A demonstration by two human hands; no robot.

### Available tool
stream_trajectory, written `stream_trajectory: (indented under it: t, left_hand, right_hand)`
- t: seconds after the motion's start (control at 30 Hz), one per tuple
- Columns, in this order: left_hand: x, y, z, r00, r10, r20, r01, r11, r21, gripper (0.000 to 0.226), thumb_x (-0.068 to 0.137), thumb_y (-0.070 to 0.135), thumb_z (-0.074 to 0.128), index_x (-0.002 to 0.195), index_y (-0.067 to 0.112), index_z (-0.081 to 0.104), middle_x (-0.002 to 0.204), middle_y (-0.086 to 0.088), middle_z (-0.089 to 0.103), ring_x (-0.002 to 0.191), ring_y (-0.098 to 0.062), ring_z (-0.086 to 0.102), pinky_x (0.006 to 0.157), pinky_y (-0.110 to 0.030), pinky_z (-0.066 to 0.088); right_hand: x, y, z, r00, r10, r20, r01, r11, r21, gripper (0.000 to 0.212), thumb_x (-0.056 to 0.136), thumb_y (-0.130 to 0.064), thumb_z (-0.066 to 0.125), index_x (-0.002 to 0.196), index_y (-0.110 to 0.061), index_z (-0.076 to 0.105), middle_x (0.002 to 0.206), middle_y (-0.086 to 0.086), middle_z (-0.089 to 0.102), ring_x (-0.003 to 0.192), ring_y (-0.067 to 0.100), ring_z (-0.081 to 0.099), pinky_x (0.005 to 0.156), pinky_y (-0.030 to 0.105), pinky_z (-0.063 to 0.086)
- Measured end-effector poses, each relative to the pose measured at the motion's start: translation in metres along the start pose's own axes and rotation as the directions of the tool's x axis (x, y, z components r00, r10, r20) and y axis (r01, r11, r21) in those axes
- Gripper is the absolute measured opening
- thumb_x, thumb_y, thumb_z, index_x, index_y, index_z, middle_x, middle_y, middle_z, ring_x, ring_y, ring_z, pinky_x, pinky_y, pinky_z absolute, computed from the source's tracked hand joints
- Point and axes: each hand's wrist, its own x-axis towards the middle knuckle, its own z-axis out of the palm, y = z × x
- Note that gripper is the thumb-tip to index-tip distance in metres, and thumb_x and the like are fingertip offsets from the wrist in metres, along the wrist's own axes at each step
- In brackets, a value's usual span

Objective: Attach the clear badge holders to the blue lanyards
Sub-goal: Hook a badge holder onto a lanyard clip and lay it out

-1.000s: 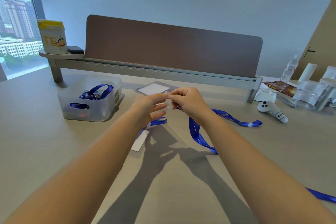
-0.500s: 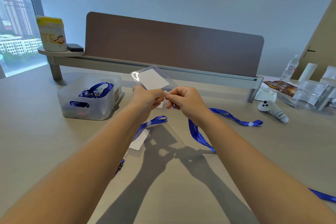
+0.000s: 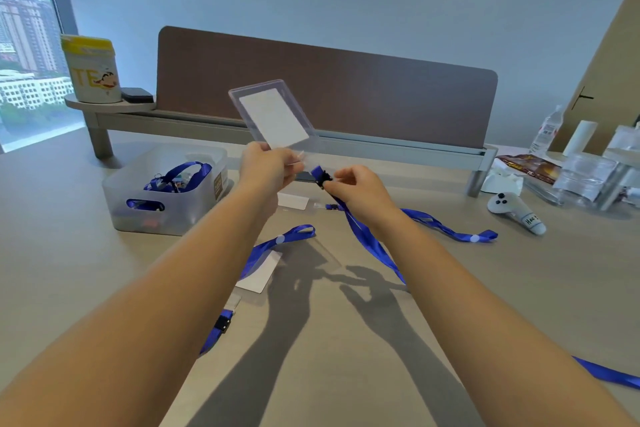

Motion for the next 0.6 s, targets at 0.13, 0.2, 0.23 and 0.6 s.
stream_trajectory:
  t: [0.13, 0.2, 0.23, 0.6]
  left_hand:
    - [0.006, 0.018, 0.001, 0.994, -0.107, -0.038, 0.102, 0.988, -0.12, 0.029, 0.089, 0.002, 0.05, 0.118, 0.001, 0.05, 0.071, -0.003, 0.061, 0.065, -0.01, 0.061, 0.069, -0.023, 0.052]
    - [0.0, 0.022, 0.005, 0.992, -0.126, 0.023, 0.128, 0.982, -0.142, 0.009, 0.089, 0.001, 0.051, 0.096, 0.003, 0.056, 0.071, -0.003, 0.062, 0.065, -0.009, 0.061, 0.067, -0.022, 0.052]
    - [-0.003, 0.023, 0.007, 0.99, -0.134, 0.049, 0.14, 0.977, -0.158, 0.006, 0.088, 0.001, 0.051, 0.085, 0.005, 0.055, 0.071, -0.003, 0.062, 0.065, -0.008, 0.061, 0.067, -0.021, 0.052]
    - [0.003, 0.005, -0.013, 0.973, -0.232, 0.019, 0.227, 0.926, -0.302, 0.031, 0.098, 0.019, 0.032, 0.121, 0.005, 0.046, 0.077, -0.005, 0.061, 0.079, -0.013, 0.062, 0.071, -0.026, 0.05]
  right_hand:
    - [-0.006, 0.006, 0.001, 0.982, 0.178, -0.06, -0.15, 0.936, 0.318, 0.03, 0.095, -0.023, 0.044, 0.072, -0.009, 0.056, 0.07, 0.004, 0.058, 0.065, 0.016, 0.054, 0.065, 0.025, 0.047]
    - [-0.01, 0.005, 0.005, 0.945, 0.278, 0.173, -0.328, 0.793, 0.514, 0.047, 0.097, -0.038, 0.034, 0.081, -0.003, 0.061, 0.079, 0.009, 0.064, 0.077, 0.022, 0.062, 0.074, 0.029, 0.051]
    - [-0.01, 0.007, 0.008, 0.918, 0.285, 0.277, -0.396, 0.709, 0.583, 0.057, 0.096, -0.046, 0.027, 0.096, 0.0, 0.061, 0.092, 0.012, 0.066, 0.092, 0.026, 0.063, 0.085, 0.033, 0.049]
    - [0.009, 0.013, -0.014, 0.912, 0.409, -0.021, -0.102, 0.278, 0.955, 0.03, 0.094, -0.041, 0.04, 0.083, -0.015, 0.049, 0.1, 0.007, 0.063, 0.1, 0.026, 0.06, 0.085, 0.035, 0.043]
